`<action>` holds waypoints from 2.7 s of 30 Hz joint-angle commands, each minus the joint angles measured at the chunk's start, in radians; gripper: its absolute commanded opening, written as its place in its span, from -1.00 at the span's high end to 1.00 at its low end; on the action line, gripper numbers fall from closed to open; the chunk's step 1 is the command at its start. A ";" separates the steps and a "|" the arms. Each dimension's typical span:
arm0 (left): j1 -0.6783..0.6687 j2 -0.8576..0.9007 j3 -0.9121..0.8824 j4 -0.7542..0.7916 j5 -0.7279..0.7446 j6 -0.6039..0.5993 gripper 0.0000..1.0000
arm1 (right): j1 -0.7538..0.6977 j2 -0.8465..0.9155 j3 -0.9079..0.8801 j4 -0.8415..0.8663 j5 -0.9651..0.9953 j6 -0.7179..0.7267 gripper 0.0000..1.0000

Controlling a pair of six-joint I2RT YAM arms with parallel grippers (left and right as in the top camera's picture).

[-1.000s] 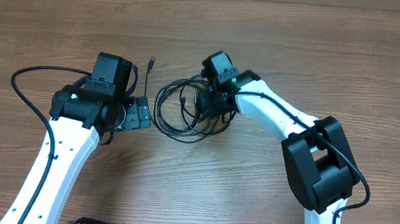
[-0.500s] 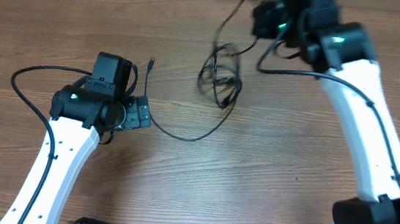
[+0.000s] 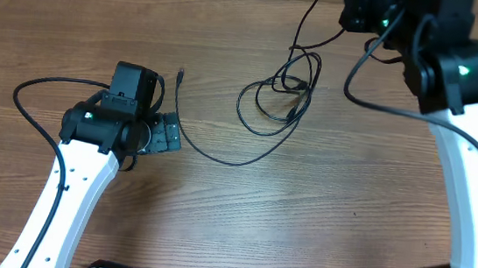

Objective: Untangle cables

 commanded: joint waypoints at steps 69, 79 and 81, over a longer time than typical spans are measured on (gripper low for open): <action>0.003 -0.011 -0.002 0.010 0.006 -0.001 -0.99 | 0.157 0.666 0.023 0.069 0.063 0.557 -0.56; 0.003 -0.011 -0.002 0.010 0.006 -0.008 -0.99 | 0.182 0.730 0.022 0.108 0.126 0.665 -0.54; 0.003 -0.011 -0.002 0.010 0.006 -0.008 -0.99 | 0.182 0.747 0.022 0.108 0.125 0.706 -0.54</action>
